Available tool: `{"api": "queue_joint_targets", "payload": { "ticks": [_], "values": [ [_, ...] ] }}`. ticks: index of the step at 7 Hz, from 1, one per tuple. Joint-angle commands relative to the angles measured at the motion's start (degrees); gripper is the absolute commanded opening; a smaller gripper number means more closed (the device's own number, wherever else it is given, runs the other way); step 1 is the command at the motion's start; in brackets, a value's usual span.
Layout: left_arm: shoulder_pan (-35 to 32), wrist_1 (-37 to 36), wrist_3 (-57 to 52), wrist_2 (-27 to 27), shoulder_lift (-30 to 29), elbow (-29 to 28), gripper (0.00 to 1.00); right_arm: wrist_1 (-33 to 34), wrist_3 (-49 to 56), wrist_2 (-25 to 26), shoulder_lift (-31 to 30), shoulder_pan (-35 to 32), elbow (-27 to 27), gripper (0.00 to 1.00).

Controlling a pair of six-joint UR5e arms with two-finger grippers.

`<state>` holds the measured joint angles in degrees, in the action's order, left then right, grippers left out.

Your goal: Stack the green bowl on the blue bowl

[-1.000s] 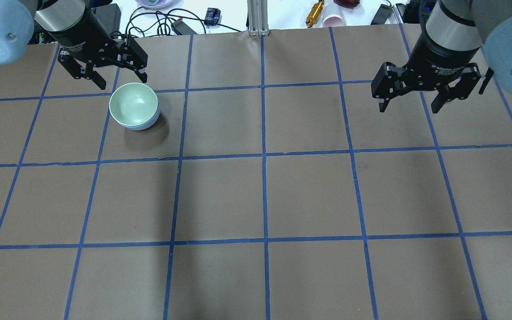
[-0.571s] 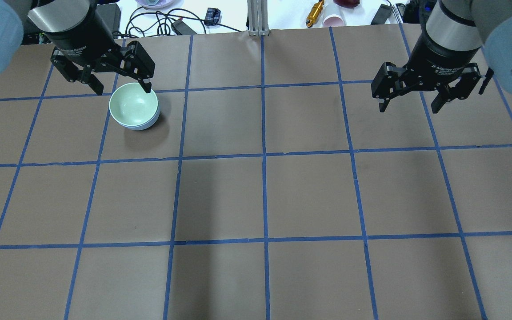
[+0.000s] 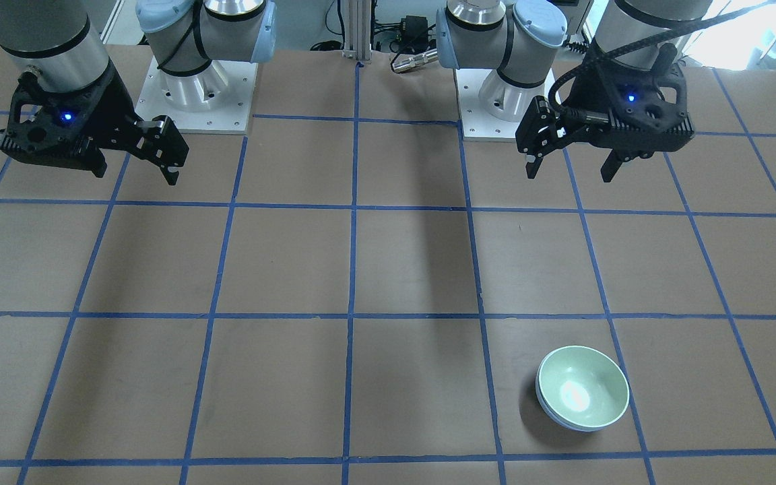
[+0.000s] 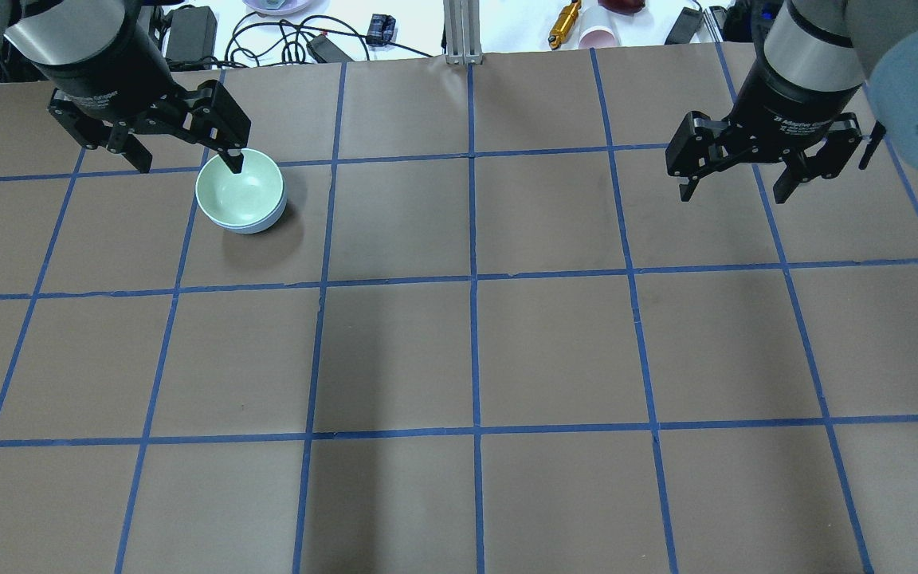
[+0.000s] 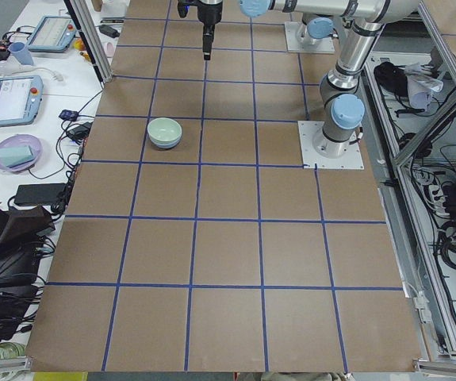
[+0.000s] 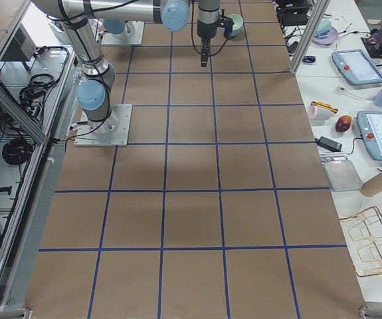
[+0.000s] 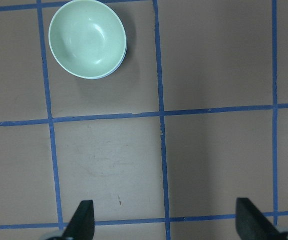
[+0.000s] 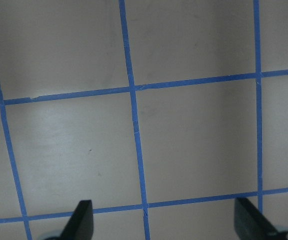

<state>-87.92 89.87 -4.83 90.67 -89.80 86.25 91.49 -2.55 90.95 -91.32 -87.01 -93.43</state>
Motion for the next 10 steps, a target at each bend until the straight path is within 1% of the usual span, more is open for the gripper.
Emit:
{"api": "queue_joint_targets", "payload": {
  "ticks": [1,5,10],
  "values": [
    [0.4,0.0,-0.1,0.0,0.2,-0.2,1.0,0.0,0.0,0.0,0.0,0.0,0.0,1.0],
    [0.4,2.7,0.7,0.3,0.8,-0.3,1.0,0.0,0.0,0.0,0.0,0.0,0.0,1.0],
    [0.6,3.0,0.9,0.4,1.2,-1.0,1.0,0.0,0.0,0.0,0.0,0.0,0.0,1.0]
  ]
}}
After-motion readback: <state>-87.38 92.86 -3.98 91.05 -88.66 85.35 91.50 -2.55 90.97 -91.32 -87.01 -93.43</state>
